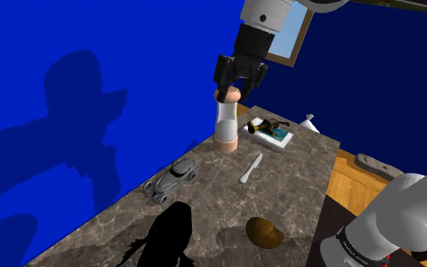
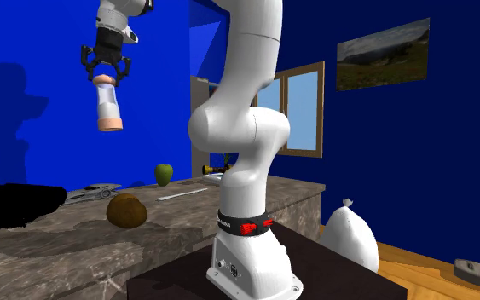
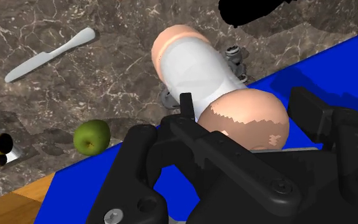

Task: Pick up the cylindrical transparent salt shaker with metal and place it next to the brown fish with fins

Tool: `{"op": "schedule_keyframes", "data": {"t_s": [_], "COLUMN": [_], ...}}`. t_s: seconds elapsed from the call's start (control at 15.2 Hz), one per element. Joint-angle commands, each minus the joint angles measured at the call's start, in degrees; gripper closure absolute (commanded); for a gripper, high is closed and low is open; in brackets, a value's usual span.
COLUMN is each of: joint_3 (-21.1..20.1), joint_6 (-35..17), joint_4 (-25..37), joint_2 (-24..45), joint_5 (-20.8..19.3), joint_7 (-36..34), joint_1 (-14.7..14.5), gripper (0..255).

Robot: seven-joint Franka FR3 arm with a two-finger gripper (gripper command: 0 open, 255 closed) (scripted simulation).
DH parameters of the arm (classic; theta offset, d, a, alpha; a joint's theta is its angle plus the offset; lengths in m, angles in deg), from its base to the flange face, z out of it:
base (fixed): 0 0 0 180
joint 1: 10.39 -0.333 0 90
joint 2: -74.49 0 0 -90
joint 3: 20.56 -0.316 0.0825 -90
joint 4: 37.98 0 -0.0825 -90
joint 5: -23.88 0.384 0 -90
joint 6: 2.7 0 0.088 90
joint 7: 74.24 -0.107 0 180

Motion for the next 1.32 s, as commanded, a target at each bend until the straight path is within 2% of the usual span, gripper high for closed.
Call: {"op": "schedule_keyframes", "data": {"t_s": [0.0, 0.26, 0.4, 1.25], "joint_3": [-2.13, -6.19, -7.97, -7.28], "joint_6": [-0.16, 0.21, 1.27, -9.57], "joint_4": [4.42, 14.25, 20.98, 7.35], "joint_2": [4.37, 14.15, 20.42, 17.28], "joint_5": [-1.73, -6.92, -10.78, -8.77], "joint_7": [-2.94, -9.34, -13.04, -11.03], "joint_1": [-0.41, -2.52, -4.76, -3.94], "gripper": [255, 255, 255, 255]}}
